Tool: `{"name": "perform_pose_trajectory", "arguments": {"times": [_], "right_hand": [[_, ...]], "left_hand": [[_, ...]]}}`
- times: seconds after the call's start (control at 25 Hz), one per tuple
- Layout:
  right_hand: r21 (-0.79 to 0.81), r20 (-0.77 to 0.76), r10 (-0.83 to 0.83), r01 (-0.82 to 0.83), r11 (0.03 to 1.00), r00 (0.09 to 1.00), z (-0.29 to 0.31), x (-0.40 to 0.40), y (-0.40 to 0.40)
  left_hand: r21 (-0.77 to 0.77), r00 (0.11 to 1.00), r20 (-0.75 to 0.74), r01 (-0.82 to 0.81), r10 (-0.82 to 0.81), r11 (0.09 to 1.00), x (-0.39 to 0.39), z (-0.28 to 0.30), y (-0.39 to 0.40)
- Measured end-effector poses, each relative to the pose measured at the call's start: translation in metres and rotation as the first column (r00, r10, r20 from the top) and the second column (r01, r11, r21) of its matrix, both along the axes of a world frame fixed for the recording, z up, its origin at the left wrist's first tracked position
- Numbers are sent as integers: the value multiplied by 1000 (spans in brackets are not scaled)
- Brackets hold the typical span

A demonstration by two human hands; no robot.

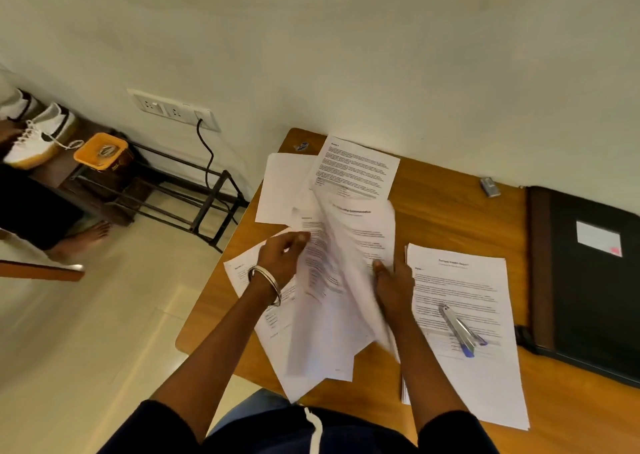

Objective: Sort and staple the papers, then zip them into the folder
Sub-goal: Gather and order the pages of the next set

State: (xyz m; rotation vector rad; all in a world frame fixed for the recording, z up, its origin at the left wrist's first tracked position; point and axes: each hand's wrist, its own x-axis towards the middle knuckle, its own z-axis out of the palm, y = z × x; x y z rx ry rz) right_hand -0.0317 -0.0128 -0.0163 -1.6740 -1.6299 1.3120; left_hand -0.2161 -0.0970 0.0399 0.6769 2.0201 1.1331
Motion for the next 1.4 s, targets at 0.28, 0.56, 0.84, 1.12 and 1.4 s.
{"name": "perform_pose_trajectory", "arguments": {"times": [0.28,0.56,0.84,1.12,1.4], "right_hand": [[-177,-340,5,-70,982,940,1,25,6],[-289,-854,-76,-349,891,515,26,63,42],[68,-518,-39,87,994,854,82,45,56],[118,-124,98,-83,990,987,32,18,12],[-24,-358,-330,344,938,874,29,10,27]], "left_hand": [[70,982,-183,64,-51,996,42,34,11],[494,889,-116,439,-443,750,54,86,28],[399,966,-235,-2,105,917,29,77,28],[163,916,-337,-172,219,972,45,14,6],[-265,949,-262,-244,174,933,11,-56,-42]]}}
